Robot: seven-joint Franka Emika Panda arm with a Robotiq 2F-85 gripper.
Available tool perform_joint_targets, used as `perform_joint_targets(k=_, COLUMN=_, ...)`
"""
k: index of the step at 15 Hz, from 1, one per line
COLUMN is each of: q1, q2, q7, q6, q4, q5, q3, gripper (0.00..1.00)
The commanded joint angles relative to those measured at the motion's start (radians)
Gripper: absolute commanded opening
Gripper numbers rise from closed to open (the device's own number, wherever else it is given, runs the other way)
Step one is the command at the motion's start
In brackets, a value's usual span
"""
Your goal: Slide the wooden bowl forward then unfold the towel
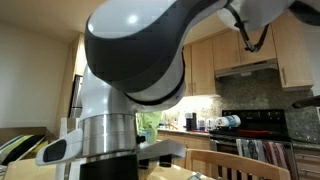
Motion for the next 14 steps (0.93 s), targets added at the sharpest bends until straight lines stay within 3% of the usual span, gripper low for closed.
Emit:
perform_joint_targets(k=1, q1=0.001, q2=0.031, q7=0.049, q6=0.004, q4=0.049, q5=-0.008, q3=-0.032, gripper=1.00)
perform_joint_targets(k=3, q1=-0.006, q2=0.050, q7=0.058, q6=0.002, q4=0.064, q5=-0.002, q3=-0.040, gripper=1.00)
perform_joint_targets(k=4, q1=-0.008, q2=0.061, q7=0.070, q6=0.005, q4=0.071, q5=0.001, q3=-0.043, gripper=0.75)
perform_joint_targets(k=5, q1=-0.011, q2=0.068, q7=0.071, q6=0.007, q4=0.073, q5=-0.002, q3=-0.044, gripper=0.74)
perform_joint_targets(k=14, q1=-0.018, q2=0.094, q7=0.072, q6=0.046, q4=0.078, q5=-0.007, q3=-0.038, gripper=0.05)
